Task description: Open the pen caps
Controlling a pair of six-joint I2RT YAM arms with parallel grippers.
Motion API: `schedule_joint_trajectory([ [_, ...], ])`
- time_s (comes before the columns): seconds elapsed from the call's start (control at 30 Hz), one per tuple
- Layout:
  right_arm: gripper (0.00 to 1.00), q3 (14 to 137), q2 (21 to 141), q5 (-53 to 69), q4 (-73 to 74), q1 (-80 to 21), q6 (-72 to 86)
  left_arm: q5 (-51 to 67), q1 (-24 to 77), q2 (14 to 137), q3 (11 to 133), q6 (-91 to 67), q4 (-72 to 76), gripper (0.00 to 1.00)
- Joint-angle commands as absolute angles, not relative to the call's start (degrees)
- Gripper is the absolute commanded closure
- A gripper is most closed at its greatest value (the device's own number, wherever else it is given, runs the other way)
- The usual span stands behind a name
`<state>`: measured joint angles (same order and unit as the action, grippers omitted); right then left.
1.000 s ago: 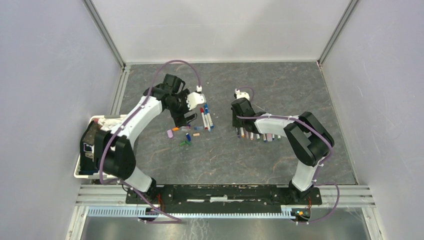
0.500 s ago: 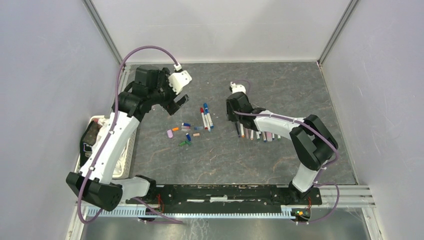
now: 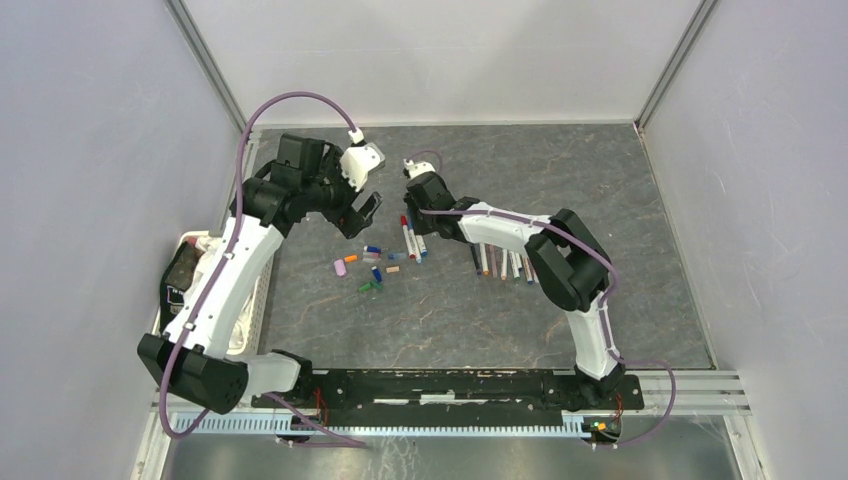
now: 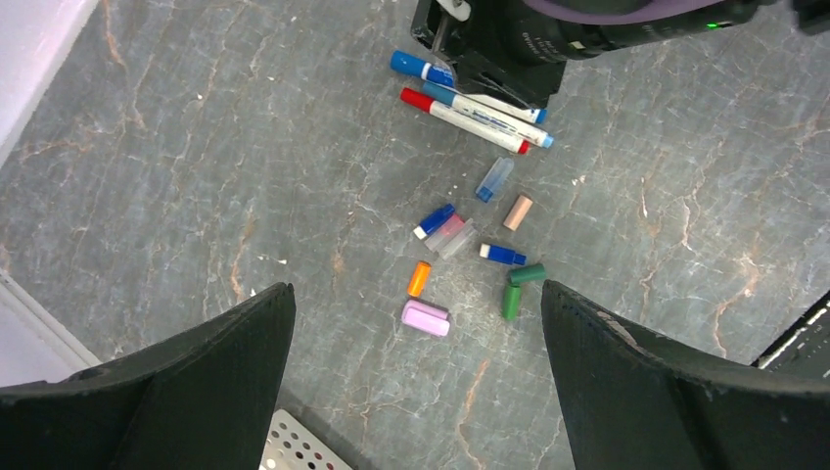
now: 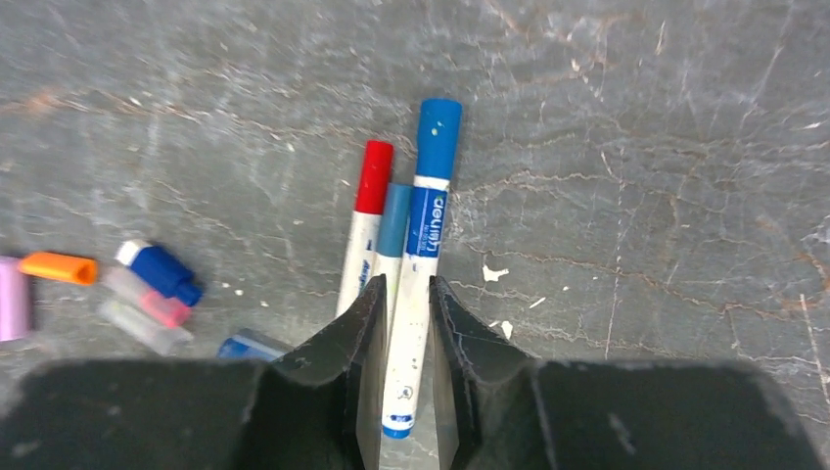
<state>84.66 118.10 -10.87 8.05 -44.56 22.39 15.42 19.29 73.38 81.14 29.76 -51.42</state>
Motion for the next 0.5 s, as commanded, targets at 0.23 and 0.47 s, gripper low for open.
schedule_joint_trajectory([
  [0.23,0.79,90.84,123.49,-13.42,13.09,-44.38,19.78,18.42,19.06,70.17,80.26,28.74,-54.3,0.0],
  [0.47,0.78,91.95,125.61,-15.27,14.8,-44.28,18.74,18.03,19.07,69.91,80.68,29.37,-54.67,0.0],
])
